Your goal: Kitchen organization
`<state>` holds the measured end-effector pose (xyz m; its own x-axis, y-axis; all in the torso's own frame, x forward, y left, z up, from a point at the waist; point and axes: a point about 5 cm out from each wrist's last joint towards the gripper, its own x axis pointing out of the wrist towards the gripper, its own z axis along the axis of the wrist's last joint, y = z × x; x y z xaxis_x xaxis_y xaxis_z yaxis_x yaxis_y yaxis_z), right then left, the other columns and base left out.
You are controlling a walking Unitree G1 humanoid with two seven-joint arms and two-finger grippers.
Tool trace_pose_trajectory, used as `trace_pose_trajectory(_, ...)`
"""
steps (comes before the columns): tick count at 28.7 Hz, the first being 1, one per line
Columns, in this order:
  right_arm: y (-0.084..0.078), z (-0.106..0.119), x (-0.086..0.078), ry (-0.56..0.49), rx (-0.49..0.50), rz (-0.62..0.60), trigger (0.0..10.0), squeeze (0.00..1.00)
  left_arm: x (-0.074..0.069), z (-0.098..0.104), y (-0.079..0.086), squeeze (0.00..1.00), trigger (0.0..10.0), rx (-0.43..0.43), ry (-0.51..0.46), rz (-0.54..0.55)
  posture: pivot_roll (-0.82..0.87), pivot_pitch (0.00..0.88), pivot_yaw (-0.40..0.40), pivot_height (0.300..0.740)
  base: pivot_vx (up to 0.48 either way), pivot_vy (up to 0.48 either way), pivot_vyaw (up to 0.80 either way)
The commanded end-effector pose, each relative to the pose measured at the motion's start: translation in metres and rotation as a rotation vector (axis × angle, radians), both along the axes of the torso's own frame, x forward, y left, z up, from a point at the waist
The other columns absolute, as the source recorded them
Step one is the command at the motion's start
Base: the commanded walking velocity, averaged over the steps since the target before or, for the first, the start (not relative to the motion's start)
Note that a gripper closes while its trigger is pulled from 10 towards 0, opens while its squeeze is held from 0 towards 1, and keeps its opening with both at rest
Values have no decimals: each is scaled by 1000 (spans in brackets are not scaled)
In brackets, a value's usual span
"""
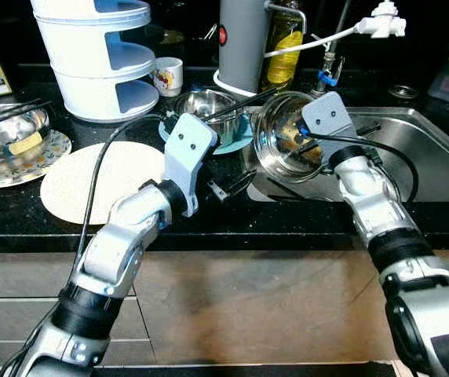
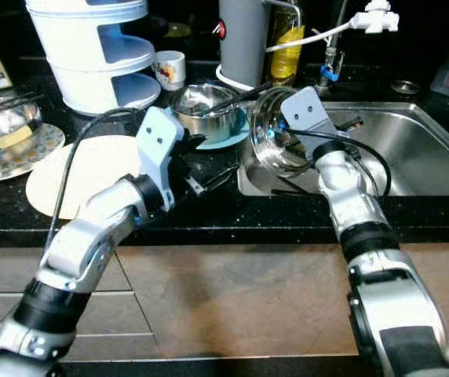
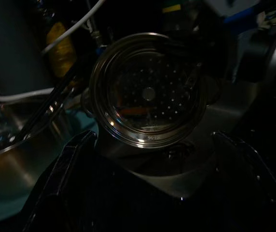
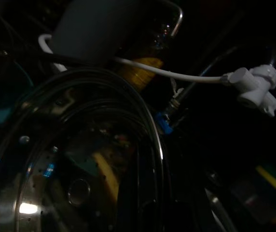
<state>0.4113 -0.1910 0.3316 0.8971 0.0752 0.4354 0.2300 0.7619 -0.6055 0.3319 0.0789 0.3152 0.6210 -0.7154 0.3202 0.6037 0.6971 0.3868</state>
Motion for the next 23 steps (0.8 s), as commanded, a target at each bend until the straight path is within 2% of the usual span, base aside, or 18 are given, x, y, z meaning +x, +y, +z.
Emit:
trace_pose_trajectory(1, -2, -2, 3, 38, -41, -18, 0, 0, 0, 1, 1, 0, 10000, 23, -17, -9, 86, 220, 23, 740, 0, 0, 0)
trace_pose_trajectory(11, -19, 13, 4, 45, -144, -144, 0, 0, 0, 6, -2, 0, 10000, 0, -33, -80, 80, 230, 31, 740, 0, 0, 0)
trace_pose_trajectory(15, -19, 11, 6, 81, -182, -146, 0, 0, 1, 6, -3, 0, 10000, 4, -32, -89, 76, 231, 30, 740, 0, 0, 0)
trace_pose_trajectory(18, -11, -6, 10, 215, -97, -41, 0, 0, 2, 5, -5, 0, 10000, 9, -25, -99, 73, 235, 29, 740, 0, 0, 0)
trace_pose_trajectory(21, -10, -9, 10, 233, -73, -24, 0, 0, 2, 5, -5, 0, 10000, 9, -25, -101, 71, 235, 25, 740, 0, 0, 0)
trace_pose_trajectory(22, -8, -13, 12, 278, -12, 9, 0, 0, 3, 4, -6, 0, 10000, 9, -24, -104, 71, 236, 18, 740, 0, 0, 0)
trace_pose_trajectory(23, -8, -13, 12, 278, -12, 9, 0, 0, 3, 4, -6, 0, 10000, 9, -24, -104, 71, 236, 18, 740, 0, 0, 0)
